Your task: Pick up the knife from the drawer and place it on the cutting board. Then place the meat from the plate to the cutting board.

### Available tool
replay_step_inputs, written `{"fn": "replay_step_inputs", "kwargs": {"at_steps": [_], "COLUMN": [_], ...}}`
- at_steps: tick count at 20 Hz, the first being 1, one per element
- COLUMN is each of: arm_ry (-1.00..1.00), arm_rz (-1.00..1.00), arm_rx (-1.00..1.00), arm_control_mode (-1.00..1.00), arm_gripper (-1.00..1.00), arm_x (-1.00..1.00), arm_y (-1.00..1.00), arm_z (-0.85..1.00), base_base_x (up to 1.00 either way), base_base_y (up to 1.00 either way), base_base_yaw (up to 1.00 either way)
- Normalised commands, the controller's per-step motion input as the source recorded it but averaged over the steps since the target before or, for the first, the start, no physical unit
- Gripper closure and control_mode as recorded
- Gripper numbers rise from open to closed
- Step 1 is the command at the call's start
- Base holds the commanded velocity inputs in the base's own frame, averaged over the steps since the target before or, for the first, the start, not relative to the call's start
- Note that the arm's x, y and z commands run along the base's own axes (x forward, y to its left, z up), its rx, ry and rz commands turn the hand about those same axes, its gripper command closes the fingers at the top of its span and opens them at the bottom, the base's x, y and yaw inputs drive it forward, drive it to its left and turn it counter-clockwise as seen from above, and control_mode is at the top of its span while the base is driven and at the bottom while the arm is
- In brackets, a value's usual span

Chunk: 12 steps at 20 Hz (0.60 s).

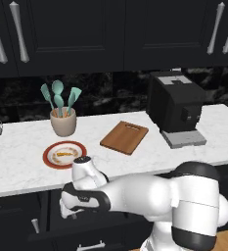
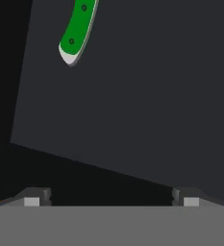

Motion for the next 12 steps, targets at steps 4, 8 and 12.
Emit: {"fn": "replay_step_inputs", "kwargs": {"at_steps": [4, 8, 12], "arm_ry": [-0.06, -0.1, -0.06], "arm_rz": [-0.07, -0.07, -0.11], "arm_rx": [0.0, 0.0, 0.02], "arm_control_mode": [-1.0, -1.0, -1.0], "arm_gripper": [-1.0, -1.0, -1.0], "arm_x": [0.31, 0.23, 0.34], "arm_y": [0.0, 0.08, 0.23], "arm_z": [-0.14, -0.07, 0.0], "base_base_x": [0.0, 0.0, 0.0], "base_base_y": [0.0, 0.0, 0.0], "base_base_yaw": [0.0, 0.0, 0.0]}}
